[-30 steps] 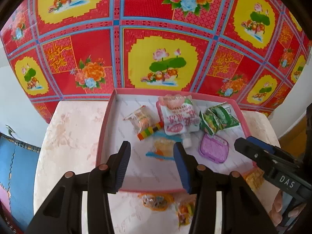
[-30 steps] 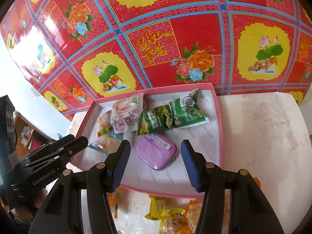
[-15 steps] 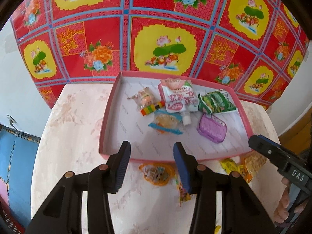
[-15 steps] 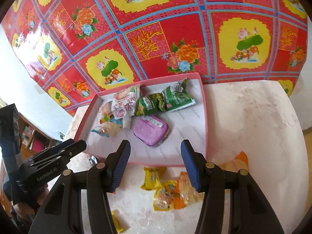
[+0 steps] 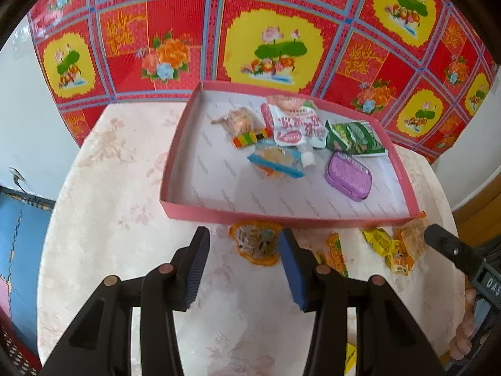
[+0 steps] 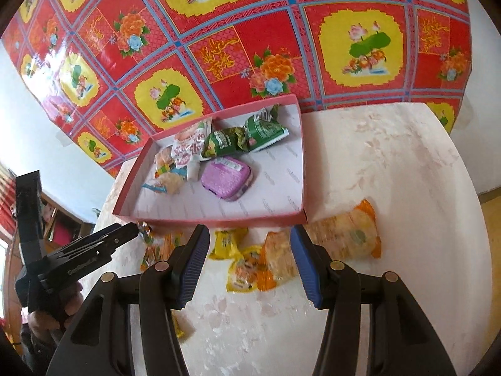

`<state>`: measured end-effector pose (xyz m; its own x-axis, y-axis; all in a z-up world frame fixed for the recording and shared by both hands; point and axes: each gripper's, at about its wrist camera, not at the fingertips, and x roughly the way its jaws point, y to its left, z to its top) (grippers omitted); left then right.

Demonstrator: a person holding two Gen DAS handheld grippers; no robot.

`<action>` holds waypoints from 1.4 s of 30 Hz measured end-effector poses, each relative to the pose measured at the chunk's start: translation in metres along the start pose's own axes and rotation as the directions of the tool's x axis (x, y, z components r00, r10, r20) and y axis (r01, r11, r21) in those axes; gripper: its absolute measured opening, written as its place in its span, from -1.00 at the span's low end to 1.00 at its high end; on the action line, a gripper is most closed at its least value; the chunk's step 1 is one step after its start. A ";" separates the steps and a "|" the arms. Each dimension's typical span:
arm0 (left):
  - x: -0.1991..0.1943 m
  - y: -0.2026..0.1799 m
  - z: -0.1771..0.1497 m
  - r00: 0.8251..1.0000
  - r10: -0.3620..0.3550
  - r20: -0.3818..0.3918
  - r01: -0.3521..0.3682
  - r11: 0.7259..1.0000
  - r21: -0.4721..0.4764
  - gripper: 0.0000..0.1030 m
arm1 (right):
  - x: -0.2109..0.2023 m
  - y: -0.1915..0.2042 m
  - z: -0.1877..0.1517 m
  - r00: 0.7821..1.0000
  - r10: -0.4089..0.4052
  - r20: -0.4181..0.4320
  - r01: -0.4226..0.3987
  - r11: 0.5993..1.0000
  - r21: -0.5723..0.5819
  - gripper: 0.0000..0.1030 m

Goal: Organize snacks
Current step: 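Withdraw both grippers from the tray toward the remaining snacks, then grasp the orange jelly cup with the left gripper while the right grasps the rice-cracker bag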

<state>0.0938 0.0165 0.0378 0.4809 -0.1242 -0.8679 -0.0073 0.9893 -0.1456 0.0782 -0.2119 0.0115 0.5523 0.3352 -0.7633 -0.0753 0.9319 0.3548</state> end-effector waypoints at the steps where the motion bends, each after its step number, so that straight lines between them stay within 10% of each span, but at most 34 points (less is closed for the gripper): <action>1: 0.001 0.000 -0.001 1.000 -0.003 -0.005 0.003 1.000 -0.003 -0.07 | 0.000 -0.001 -0.002 1.000 0.001 -0.004 -0.001 1.000 0.004 0.07; 42: 0.016 -0.007 -0.012 1.000 -0.015 0.014 0.015 1.000 0.008 -0.32 | 0.009 -0.046 -0.001 0.998 -0.058 -0.026 0.061 0.986 0.152 0.07</action>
<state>0.0912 0.0069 0.0194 0.4935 -0.1377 -0.8588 0.0067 0.9880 -0.1545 0.0859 -0.2511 -0.0126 0.5337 0.2842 -0.7965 0.0857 0.9188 0.3852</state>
